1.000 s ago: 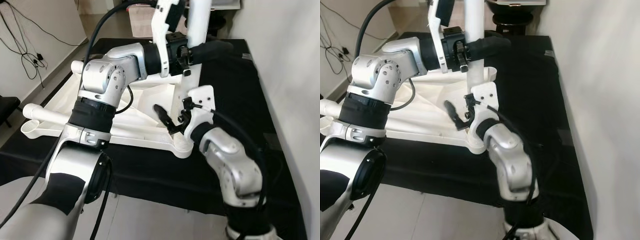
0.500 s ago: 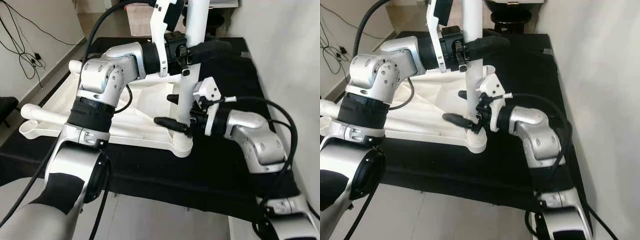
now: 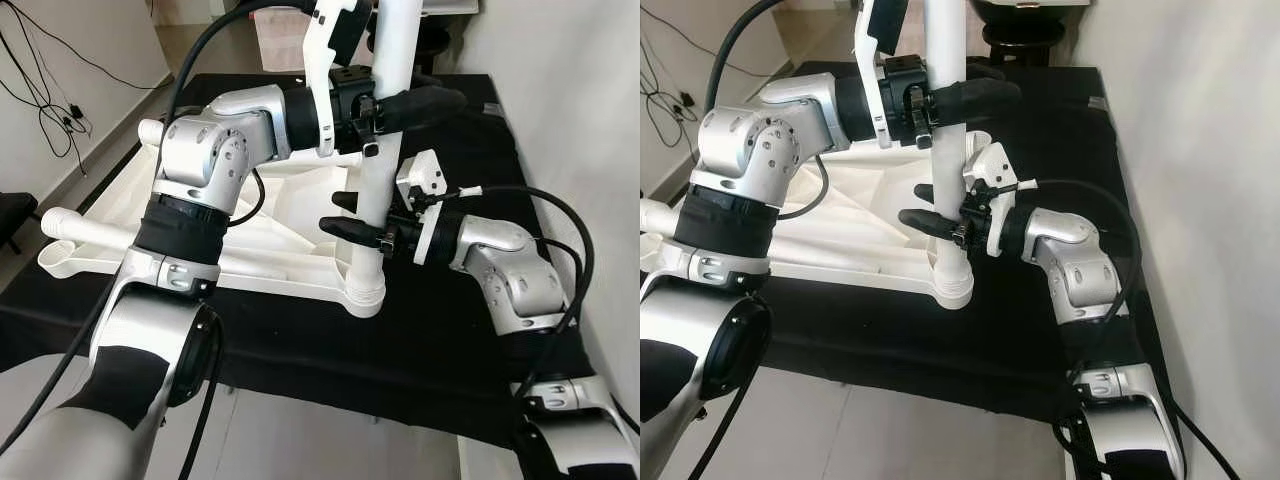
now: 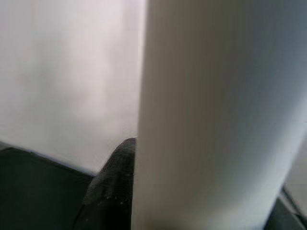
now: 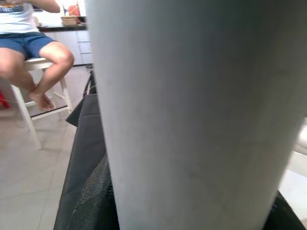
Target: Building children table
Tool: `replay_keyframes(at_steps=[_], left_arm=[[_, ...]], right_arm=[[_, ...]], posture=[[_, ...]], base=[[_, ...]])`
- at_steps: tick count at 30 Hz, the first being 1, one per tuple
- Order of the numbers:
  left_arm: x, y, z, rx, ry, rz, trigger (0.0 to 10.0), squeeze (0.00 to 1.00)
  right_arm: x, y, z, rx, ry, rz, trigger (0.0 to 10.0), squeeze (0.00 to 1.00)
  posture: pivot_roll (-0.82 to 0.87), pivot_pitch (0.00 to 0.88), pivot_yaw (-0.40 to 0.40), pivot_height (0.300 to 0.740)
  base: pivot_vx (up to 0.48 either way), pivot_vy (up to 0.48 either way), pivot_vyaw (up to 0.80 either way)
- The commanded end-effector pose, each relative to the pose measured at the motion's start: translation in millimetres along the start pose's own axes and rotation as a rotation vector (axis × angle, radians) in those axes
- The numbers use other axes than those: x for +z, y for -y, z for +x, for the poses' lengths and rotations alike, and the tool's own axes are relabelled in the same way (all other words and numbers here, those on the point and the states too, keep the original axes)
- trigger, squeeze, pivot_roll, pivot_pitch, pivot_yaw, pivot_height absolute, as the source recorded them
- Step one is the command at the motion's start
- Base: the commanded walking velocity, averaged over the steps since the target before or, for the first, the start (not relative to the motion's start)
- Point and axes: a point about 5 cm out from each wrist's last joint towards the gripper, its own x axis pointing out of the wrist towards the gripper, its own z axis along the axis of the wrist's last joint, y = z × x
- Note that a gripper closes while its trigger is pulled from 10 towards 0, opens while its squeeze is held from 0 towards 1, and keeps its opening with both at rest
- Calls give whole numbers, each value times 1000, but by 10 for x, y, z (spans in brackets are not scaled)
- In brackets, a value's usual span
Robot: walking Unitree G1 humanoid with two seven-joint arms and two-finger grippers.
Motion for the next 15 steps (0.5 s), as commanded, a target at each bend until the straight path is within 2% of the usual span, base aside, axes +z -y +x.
replay_keyframes(at_steps=[1,10,11,12,14,15], left_arm=[[-99,115,205,-71,-10,-54,10000,1000],[-117,125,213,-75,-22,-30,10000,1000],[-101,91,215,-41,-16,-28,10000,0],[-76,64,208,-16,2,-37,10000,0],[-76,64,208,-16,2,-37,10000,0],[-60,42,200,5,14,-37,10000,0]], right_arm=[[-120,-311,329,228,-24,43,0,0],[-111,-310,309,140,-14,40,0,0],[-137,-349,305,41,-38,58,0,0],[-213,-369,323,-158,-101,20,0,0],[-213,-369,323,-158,-101,20,0,0],[-277,-313,299,-488,-135,27,0,0]], posture=[[-3,163,73,740],[-17,168,69,740],[-25,169,51,740],[-26,171,44,740],[-26,171,44,740],[-28,171,44,740]], base=[[0,0,0],[0,0,0],[0,0,0],[0,0,0],[0,0,0],[0,0,0]])
